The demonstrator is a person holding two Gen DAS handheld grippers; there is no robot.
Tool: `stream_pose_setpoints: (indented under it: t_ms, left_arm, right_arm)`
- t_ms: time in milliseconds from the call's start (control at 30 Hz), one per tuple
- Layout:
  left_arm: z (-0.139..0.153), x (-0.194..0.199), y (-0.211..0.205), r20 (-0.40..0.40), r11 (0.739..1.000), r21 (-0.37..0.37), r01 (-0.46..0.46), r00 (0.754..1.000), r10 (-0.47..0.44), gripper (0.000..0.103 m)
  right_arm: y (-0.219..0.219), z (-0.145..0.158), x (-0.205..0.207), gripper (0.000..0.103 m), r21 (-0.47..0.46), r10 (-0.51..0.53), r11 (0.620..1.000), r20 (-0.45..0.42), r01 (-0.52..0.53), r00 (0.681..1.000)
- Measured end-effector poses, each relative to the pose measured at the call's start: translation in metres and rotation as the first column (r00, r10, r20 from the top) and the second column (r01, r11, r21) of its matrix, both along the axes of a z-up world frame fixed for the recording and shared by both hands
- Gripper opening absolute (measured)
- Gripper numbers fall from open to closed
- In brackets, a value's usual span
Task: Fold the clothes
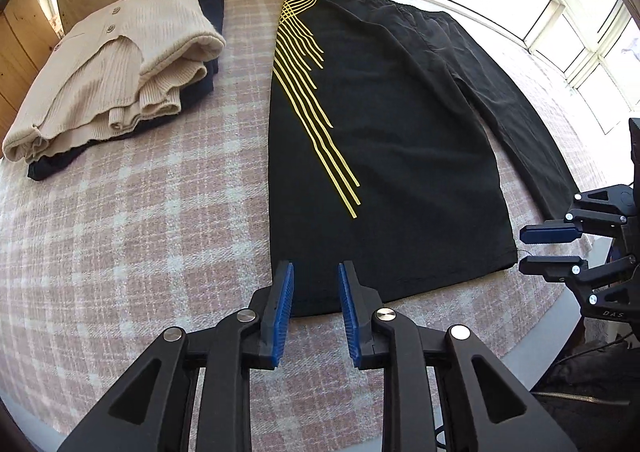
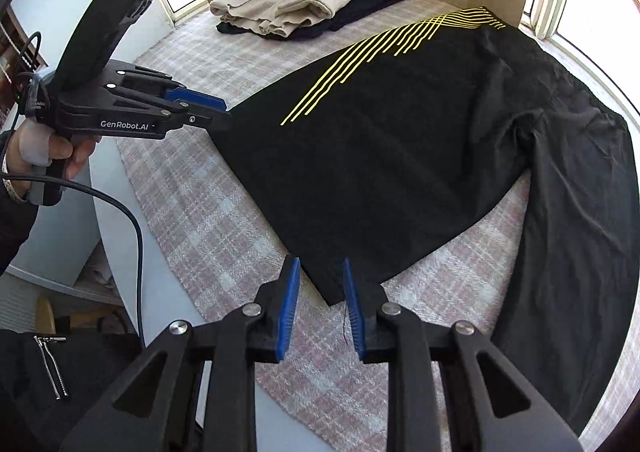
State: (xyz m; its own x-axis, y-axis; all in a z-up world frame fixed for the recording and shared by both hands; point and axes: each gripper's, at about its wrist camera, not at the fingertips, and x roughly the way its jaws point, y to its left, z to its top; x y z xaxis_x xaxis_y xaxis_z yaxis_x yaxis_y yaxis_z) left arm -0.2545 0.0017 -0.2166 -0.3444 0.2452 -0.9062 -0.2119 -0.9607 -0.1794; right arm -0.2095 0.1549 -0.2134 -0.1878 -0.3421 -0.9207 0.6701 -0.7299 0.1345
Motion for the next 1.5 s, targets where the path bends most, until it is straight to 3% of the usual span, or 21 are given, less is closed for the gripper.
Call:
stream_pose_setpoints:
  t_ms: [100, 200, 333, 500, 567, 700, 833, 900, 1067, 1200, 1367, 1500]
  left_arm:
    - [-0.006, -0.008, 0.003, 0.012, 0.999, -0.019, 0.033, 0.999, -0.032, 0.023]
    - [0.004, -0.007, 0.015, -0.009, 0.998, 0.01, 0.065, 0.998, -0.065, 0.023]
    - [0.03, 0.001, 0.063, -0.072, 0.981, 0.026, 0.191, 0.979, -0.189, 0.024]
    - [0.052, 0.009, 0.157, -0.12, 0.933, 0.048, 0.357, 0.929, -0.349, 0.024]
    - [0.056, 0.01, 0.201, -0.126, 0.911, 0.061, 0.407, 0.909, -0.398, 0.024]
    - [0.055, 0.015, 0.292, -0.12, 0.871, 0.05, 0.488, 0.869, -0.48, 0.024]
    - [0.046, 0.019, 0.369, -0.11, 0.832, 0.056, 0.551, 0.832, -0.544, 0.024]
    - [0.039, 0.02, 0.392, -0.091, 0.831, 0.034, 0.555, 0.83, -0.551, 0.024]
    - [0.027, 0.019, 0.418, -0.044, 0.85, -0.002, 0.526, 0.849, -0.526, 0.024]
    - [0.026, 0.02, 0.417, -0.033, 0.871, -0.002, 0.491, 0.871, -0.49, 0.024]
    - [0.027, 0.024, 0.417, -0.04, 0.881, -0.009, 0.473, 0.88, -0.473, 0.024]
    - [0.027, 0.026, 0.409, -0.042, 0.891, 0.004, 0.454, 0.89, -0.453, 0.024]
  right_arm:
    - [0.024, 0.003, 0.002, 0.023, 0.035, -0.044, 0.999, 0.065, 0.042, 0.997]
    - [0.045, 0.024, 0.001, 0.023, -0.057, -0.107, 0.992, 0.108, 0.113, 0.988]
    - [0.113, 0.061, -0.007, 0.025, -0.024, -0.261, 0.965, 0.007, 0.261, 0.965]
    - [0.237, 0.085, -0.036, 0.029, 0.023, -0.459, 0.887, -0.051, 0.461, 0.887]
    - [0.279, 0.09, -0.045, 0.03, 0.047, -0.487, 0.87, -0.069, 0.49, 0.871]
    - [0.335, 0.076, -0.056, 0.03, 0.111, -0.458, 0.879, -0.073, 0.464, 0.886]
    - [0.362, 0.049, -0.049, 0.03, 0.06, -0.372, 0.928, 0.07, 0.368, 0.926]
    - [0.367, 0.037, -0.047, 0.03, 0.003, -0.325, 0.945, 0.15, 0.328, 0.934]
    - [0.36, 0.018, -0.042, 0.03, -0.018, -0.209, 0.976, 0.174, 0.215, 0.962]
    - [0.363, 0.01, -0.044, 0.03, -0.024, -0.199, 0.978, 0.193, 0.207, 0.961]
    - [0.373, 0.009, -0.054, 0.032, -0.049, -0.222, 0.969, 0.246, 0.241, 0.943]
    - [0.37, 0.012, -0.055, 0.034, -0.036, -0.199, 0.976, 0.226, 0.213, 0.954]
